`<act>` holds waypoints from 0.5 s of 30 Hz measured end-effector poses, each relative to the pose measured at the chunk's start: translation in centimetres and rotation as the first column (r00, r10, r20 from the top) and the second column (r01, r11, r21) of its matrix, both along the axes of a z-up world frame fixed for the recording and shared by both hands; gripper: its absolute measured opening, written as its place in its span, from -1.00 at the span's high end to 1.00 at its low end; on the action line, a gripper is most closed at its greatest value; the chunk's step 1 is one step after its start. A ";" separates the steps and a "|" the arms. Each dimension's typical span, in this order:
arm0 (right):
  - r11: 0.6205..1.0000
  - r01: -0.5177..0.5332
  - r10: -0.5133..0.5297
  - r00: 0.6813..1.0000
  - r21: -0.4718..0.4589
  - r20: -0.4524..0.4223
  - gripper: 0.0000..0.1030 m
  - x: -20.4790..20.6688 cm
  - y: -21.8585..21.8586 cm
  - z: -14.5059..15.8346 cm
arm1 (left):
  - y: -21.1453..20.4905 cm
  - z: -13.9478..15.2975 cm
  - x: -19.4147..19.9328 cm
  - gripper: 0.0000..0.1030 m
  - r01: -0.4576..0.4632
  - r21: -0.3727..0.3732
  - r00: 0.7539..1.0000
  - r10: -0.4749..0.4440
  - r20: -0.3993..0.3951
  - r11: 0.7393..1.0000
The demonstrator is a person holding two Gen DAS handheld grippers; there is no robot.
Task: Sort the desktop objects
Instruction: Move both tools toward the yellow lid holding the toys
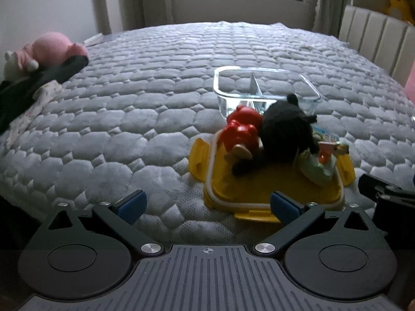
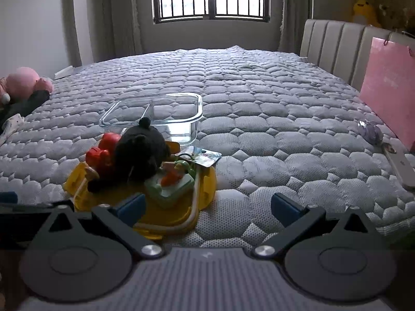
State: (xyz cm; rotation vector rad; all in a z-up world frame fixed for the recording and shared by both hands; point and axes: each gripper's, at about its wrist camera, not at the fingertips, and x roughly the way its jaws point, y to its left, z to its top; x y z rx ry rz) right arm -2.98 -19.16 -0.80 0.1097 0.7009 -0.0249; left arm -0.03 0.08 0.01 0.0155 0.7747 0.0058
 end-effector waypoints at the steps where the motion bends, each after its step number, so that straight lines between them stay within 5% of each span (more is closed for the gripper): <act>1: 1.000 0.000 0.000 1.000 -0.002 -0.001 -1.00 -0.1 0.0 0.0 | 0.1 0.0 0.0 -1.00 -0.001 -0.001 1.000 0.001 0.003 1.000; 6: 0.999 0.011 -0.010 0.999 -0.033 0.037 -1.00 0.2 0.9 -0.2 | -0.1 -0.2 -0.6 -1.00 -0.022 0.041 1.000 0.022 -0.003 0.999; 15: 0.999 0.010 -0.008 0.999 -0.031 0.032 -1.00 -0.1 1.1 -0.2 | 0.4 -0.5 0.2 -1.00 -0.009 0.003 0.999 0.009 -0.049 1.000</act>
